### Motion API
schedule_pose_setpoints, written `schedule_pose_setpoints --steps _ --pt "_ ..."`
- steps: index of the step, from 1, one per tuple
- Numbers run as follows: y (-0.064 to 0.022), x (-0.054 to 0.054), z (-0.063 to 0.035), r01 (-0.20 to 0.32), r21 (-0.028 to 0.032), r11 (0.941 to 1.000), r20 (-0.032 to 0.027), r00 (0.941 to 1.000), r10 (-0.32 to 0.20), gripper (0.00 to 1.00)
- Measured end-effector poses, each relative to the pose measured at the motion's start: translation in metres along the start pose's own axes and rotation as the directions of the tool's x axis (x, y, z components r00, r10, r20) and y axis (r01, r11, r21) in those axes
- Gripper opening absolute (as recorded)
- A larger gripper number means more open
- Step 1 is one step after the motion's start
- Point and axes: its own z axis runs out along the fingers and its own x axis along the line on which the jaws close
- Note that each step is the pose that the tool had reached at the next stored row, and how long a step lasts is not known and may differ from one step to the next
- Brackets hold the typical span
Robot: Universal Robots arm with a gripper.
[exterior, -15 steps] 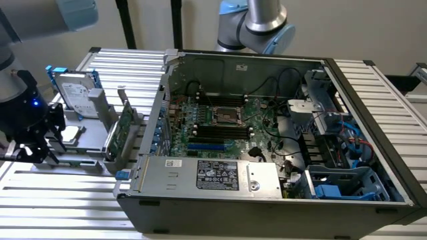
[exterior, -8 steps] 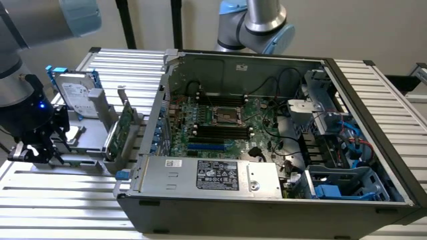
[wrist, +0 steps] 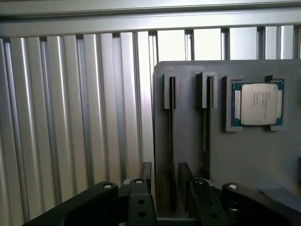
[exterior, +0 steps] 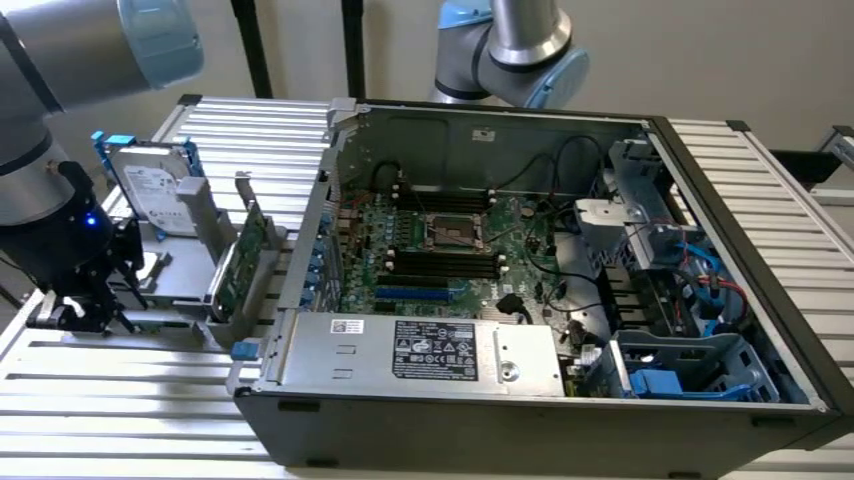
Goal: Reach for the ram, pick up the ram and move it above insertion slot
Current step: 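Pick up the ram and move it above insertion slot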
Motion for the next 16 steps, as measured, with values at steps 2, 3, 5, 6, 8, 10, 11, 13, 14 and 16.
schedule_pose_setpoints --steps 2,3,5,6,8,10,11,13,14,16 --pt "0.0007 -0.002 0.0036 0.004 0.0028 1.0000 0.0003 1.0000 -0.004 0.36" --pt "0.0012 -0.003 0.0051 0.006 0.0038 1.0000 0.0004 1.0000 -0.006 0.36" --pt "0.0018 -0.004 0.0076 0.011 0.0045 0.9999 0.0003 0.9999 -0.011 0.36" --pt "0.0021 -0.004 0.0087 0.013 0.0046 0.9999 0.0003 0.9999 -0.013 0.36" --pt "0.0024 -0.005 0.0106 0.015 0.0047 0.9999 0.0003 0.9999 -0.015 0.36" --pt "0.0025 -0.005 0.0126 0.015 0.0047 0.9999 0.0004 0.9999 -0.015 0.36" --pt "0.0026 -0.005 0.0138 0.015 0.0047 0.9999 0.0004 0.9999 -0.015 0.36" --pt "0.0026 -0.005 0.0162 0.015 0.0045 0.9999 0.0003 0.9999 -0.015 0.36" --pt "0.0026 -0.005 0.0176 0.015 0.0043 0.9999 0.0003 0.9999 -0.015 0.36" --pt "0.0027 -0.005 0.0200 0.015 0.0032 0.9999 0.0003 0.9999 -0.015 0.36"
